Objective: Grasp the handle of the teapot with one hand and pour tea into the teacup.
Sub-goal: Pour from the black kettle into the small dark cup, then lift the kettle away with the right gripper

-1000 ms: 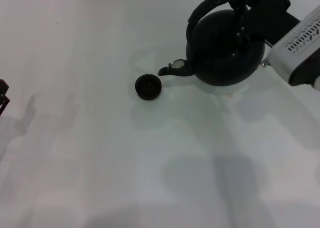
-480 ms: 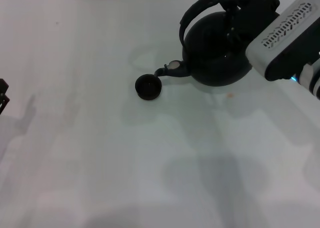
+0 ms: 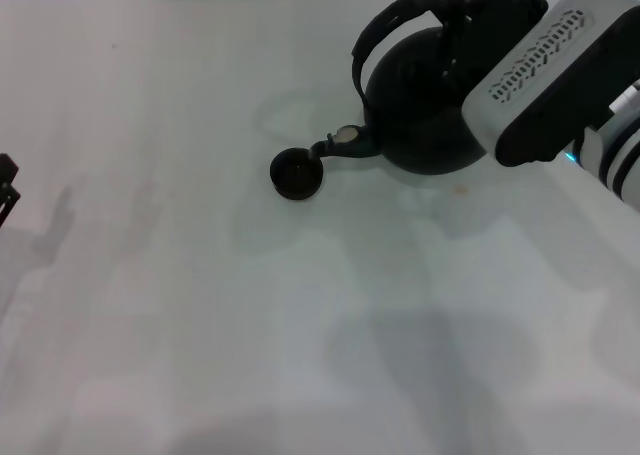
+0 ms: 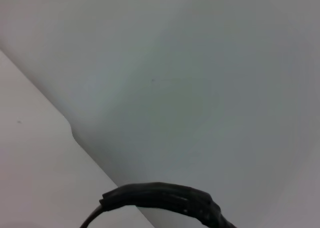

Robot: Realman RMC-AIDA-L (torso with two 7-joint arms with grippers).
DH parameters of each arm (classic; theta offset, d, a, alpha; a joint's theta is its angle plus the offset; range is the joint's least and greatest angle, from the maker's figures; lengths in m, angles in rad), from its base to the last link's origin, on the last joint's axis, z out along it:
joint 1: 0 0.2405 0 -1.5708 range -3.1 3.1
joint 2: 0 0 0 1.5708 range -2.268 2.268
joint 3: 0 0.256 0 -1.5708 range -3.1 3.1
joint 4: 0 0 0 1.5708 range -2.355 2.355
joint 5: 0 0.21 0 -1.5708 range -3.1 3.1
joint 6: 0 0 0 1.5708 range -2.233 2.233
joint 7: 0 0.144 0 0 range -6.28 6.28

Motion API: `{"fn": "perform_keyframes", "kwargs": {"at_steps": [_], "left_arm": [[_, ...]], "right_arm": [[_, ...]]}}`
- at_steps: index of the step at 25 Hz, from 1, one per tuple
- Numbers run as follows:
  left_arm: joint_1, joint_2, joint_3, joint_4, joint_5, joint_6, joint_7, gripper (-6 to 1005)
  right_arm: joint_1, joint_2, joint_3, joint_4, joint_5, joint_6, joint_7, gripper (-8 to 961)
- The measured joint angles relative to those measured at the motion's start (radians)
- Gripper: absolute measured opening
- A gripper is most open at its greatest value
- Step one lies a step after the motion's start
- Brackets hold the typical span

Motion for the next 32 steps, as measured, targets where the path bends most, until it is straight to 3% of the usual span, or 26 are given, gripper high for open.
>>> {"fn": "perform_keyframes", "kwargs": {"at_steps": [32], "left_arm": [[-0.015, 0.001, 0.0, -0.003, 0.0, 0.006, 0.003, 771]], "right_arm": [[0.027, 0.0, -0.098, 0.052, -0.088, -0.156, 0.009, 107]]}}
